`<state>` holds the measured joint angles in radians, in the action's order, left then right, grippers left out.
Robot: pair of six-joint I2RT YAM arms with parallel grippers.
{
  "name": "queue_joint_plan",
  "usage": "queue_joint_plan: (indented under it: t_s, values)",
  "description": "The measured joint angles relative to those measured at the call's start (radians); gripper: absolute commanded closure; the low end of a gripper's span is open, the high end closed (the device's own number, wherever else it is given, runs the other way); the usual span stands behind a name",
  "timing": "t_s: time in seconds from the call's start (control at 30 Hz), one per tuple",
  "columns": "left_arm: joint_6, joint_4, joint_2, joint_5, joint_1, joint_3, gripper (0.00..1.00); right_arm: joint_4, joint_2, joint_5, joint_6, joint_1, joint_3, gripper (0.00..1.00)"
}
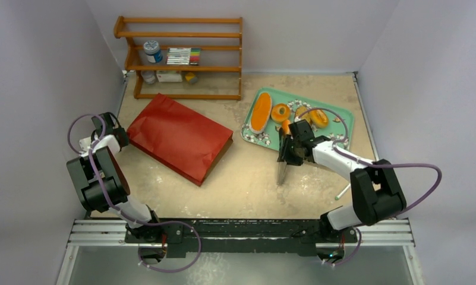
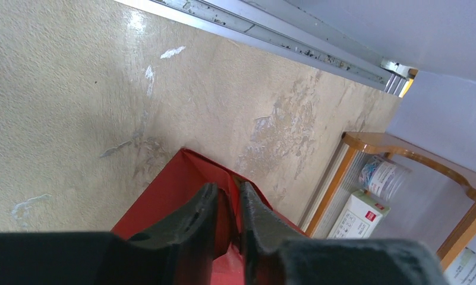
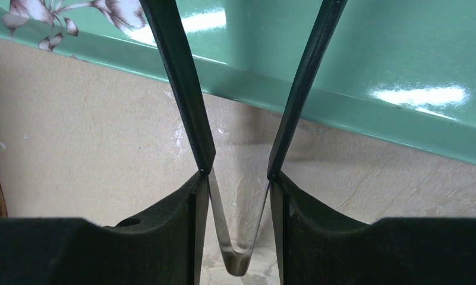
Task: Take the fake bread out of the paper bag
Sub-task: Place the fake bread in the container.
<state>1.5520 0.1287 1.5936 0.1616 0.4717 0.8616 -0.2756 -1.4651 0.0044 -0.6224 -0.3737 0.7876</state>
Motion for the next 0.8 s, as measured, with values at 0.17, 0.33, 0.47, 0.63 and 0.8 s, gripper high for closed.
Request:
queue_joint_plan:
  t_s: [0.17,0.33,0.47,0.63,0.8]
  values:
    - [-0.003,0.015,0.0,0.006,0.0,0.01,0.6,-0.001,0.033,0.004,0.0,0.0,-0.01,0.57]
    - [-0.008,0.032,0.0,0.018,0.0,0.019,0.59,-0.001,0.067,0.004,-0.002,0.0,-0.027,0.58]
    - [-0.009,0.043,-0.002,0.024,0.0,0.019,0.58,-0.006,0.104,0.005,-0.003,0.0,-0.041,0.59]
    - [-0.011,0.063,-0.026,0.035,0.0,0.019,0.57,-0.01,0.166,0.004,-0.004,0.0,-0.044,0.59]
    - [-0.017,0.075,-0.082,0.067,0.0,0.009,0.56,-0.009,0.222,0.004,-0.007,0.0,-0.072,0.59]
